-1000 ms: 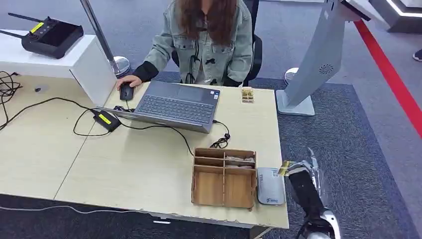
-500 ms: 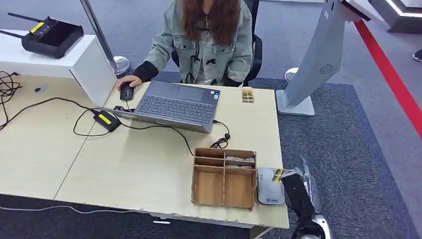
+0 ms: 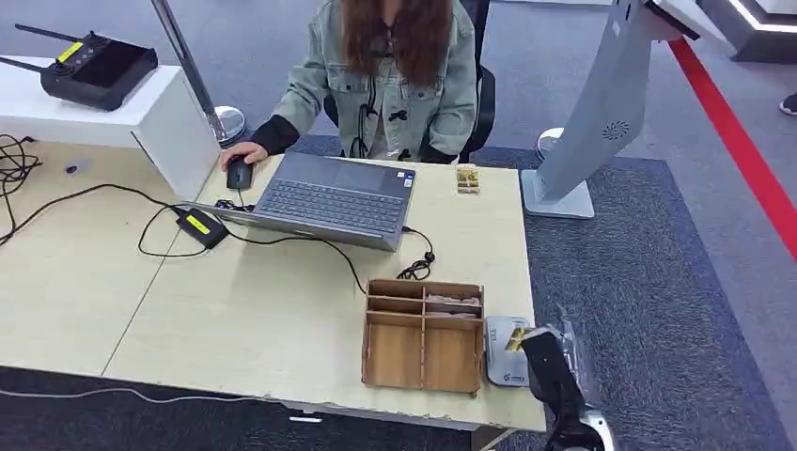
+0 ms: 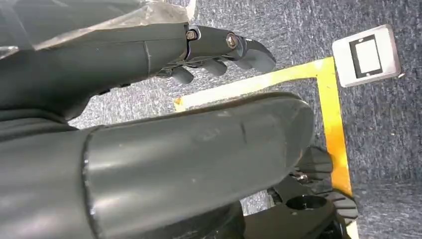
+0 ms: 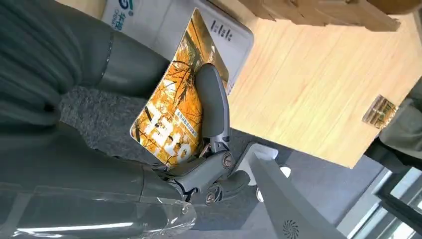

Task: Pass the card to the sensor for recognition and then transmit it.

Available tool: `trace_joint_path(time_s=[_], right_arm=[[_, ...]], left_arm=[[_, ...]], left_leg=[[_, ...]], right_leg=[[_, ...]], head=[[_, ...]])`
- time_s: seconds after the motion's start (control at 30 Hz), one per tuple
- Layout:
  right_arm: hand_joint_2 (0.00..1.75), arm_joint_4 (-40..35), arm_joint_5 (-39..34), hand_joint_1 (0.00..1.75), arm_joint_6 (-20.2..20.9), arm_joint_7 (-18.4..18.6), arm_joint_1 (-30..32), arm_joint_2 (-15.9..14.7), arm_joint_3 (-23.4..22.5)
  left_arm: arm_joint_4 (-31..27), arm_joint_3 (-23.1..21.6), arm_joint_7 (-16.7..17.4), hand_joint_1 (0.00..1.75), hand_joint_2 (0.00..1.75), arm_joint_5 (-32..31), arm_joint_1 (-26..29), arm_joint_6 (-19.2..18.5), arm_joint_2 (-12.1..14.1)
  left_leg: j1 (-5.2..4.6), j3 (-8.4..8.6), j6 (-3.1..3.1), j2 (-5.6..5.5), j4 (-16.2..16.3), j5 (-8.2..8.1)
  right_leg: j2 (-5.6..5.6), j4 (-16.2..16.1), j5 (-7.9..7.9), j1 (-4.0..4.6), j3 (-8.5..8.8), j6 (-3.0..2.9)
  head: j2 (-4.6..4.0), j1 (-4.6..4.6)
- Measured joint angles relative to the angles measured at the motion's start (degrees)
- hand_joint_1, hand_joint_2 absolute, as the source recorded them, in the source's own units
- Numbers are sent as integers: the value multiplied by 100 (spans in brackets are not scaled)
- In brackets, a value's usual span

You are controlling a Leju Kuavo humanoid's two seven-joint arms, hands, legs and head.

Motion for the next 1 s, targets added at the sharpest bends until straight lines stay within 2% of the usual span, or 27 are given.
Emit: trace_joint_path(time_s=[1.0], right_arm=[[175, 280, -160, 175, -173, 286, -47, -39, 385]], left_arm=[[0, 46, -81, 0, 0, -28, 0, 0, 2]], left_leg=[[0, -1, 0, 0, 0, 0]], right_leg=[[0, 0, 0, 0, 0, 0]], head=[[0, 2]])
